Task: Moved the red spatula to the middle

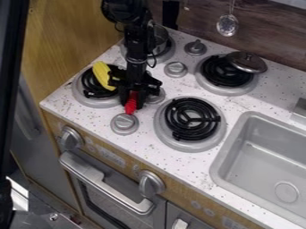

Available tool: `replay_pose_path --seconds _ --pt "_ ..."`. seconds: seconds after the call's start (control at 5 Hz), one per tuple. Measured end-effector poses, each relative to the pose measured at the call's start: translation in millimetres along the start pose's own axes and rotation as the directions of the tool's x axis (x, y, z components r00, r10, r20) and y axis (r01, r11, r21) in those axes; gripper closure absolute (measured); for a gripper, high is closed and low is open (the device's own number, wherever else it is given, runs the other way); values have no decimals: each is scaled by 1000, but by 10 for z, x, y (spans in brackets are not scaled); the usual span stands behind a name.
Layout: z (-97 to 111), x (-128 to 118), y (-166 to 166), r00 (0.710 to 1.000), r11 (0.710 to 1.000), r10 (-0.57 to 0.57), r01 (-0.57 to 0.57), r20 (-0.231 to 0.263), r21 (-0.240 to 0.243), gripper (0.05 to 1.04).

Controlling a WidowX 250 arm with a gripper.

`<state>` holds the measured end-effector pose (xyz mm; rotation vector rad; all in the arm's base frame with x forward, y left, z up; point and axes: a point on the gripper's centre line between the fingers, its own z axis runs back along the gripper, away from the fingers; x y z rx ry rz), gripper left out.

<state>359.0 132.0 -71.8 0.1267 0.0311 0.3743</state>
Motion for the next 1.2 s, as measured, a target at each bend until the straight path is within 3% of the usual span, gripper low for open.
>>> replay_pose_path --seconds 0.2,0.4,0.8,1.0,1.2 --pt "-35 -51 -5 1000 1000 -9 9 -10 2 339" --pt "-1 -192 16 1000 1000 -19 19 0 15 125" --pt "514 -348 -65 994 999 -3 7 109 -32 92" --pt "596 -424 -183 991 998 -34 40 127 -39 92" --pt "550 -504 -266 990 997 -70 74 123 -28 92"
